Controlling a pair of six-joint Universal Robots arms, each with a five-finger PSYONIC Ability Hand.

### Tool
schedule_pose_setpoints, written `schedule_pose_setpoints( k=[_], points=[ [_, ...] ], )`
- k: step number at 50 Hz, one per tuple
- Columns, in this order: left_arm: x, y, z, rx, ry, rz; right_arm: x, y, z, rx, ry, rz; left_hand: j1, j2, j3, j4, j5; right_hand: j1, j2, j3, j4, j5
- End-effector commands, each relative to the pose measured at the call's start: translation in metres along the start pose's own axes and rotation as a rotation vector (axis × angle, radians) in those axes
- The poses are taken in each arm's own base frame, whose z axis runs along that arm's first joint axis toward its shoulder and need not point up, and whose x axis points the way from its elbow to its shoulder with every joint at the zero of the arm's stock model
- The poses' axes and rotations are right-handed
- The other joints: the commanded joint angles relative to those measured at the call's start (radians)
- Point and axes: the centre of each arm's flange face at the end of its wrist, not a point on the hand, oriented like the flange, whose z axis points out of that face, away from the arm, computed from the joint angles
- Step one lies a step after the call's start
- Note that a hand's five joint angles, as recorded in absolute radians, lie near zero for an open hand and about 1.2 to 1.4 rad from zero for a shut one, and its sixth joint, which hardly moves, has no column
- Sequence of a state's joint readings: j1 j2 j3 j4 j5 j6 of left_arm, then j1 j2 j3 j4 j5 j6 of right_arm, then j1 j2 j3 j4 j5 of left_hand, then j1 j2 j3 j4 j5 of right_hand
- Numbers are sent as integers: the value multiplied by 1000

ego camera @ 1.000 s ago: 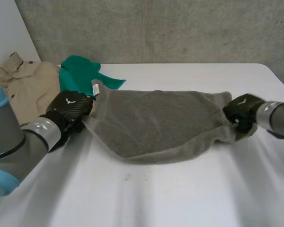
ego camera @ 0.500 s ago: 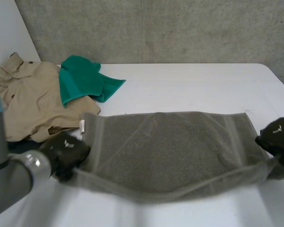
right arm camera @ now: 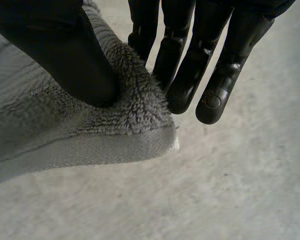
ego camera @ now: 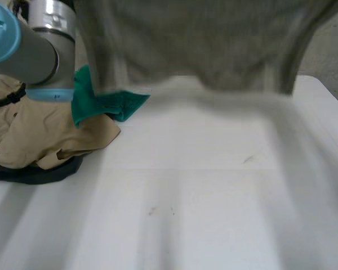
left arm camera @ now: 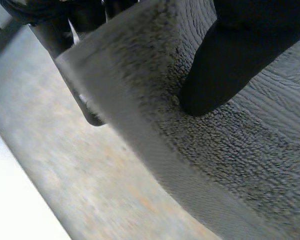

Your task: Fold the laundry.

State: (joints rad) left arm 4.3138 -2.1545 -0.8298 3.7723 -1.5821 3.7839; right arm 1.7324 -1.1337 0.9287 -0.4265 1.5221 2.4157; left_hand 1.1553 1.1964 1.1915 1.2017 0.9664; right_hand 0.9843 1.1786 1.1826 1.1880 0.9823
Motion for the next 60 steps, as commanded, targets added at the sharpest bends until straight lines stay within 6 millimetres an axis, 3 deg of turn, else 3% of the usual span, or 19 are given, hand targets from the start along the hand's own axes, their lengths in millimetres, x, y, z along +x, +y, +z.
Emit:
schedule_pose_setpoints(
  k=[1,7,11,14,19,22,24,29,31,35,41,45,49,53,60],
  points=[
    [17,24,-33,-135,95,-89,-19,14,-21,-75,-81,7,241,200,205,195,255,412,218,214,208,239],
    [37,58,-80,-295,192,-118,-45,35,-49,-162,-201,20,241,200,205,195,255,412,218,214,208,239],
    [56,78,-125,-420,279,-125,-75,62,-88,-297,-379,46,241,200,205,195,255,412,218,214,208,239],
    [63,85,-148,-478,322,-124,-85,71,-109,-366,-465,67,241,200,205,195,255,412,218,214,208,239],
    [69,92,-201,-618,418,-114,-94,81,-155,-546,-645,86,241,200,205,195,255,412,218,214,208,239],
    [64,85,-223,-686,466,-110,-89,86,-174,-662,-728,83,241,200,205,195,255,412,218,214,208,239],
    [49,66,-236,-753,510,-90,-71,95,-192,-799,-804,51,241,200,205,195,255,412,218,214,208,239],
    [18,27,-268,-944,675,-25,-26,88,-227,-980,-994,-72,241,200,205,195,255,412,218,214,208,239],
    [8,14,-287,-1073,773,-16,-12,91,-234,-1001,-1022,-130,241,200,205,195,255,412,218,214,208,239],
    [0,2,-305,-1222,892,-6,-10,98,-238,-992,-1010,-171,241,200,205,195,255,412,218,214,208,239],
    [11,17,-277,-1100,793,-13,-16,102,-222,-910,-912,-174,241,200,205,195,255,412,218,214,208,239],
    [29,39,-254,-970,705,-13,-37,108,-207,-828,-847,-150,241,200,205,195,255,412,218,214,208,239],
    [51,56,-234,-854,642,-18,-78,107,-188,-681,-818,-156,241,200,205,195,255,412,218,214,208,239],
    [77,82,-212,-763,581,-19,-93,120,-167,-615,-722,-193,241,200,205,195,255,412,218,214,208,239],
    [100,106,-187,-671,521,12,-115,142,-137,-518,-584,-237,241,200,205,195,255,412,218,214,208,239]
  ],
)
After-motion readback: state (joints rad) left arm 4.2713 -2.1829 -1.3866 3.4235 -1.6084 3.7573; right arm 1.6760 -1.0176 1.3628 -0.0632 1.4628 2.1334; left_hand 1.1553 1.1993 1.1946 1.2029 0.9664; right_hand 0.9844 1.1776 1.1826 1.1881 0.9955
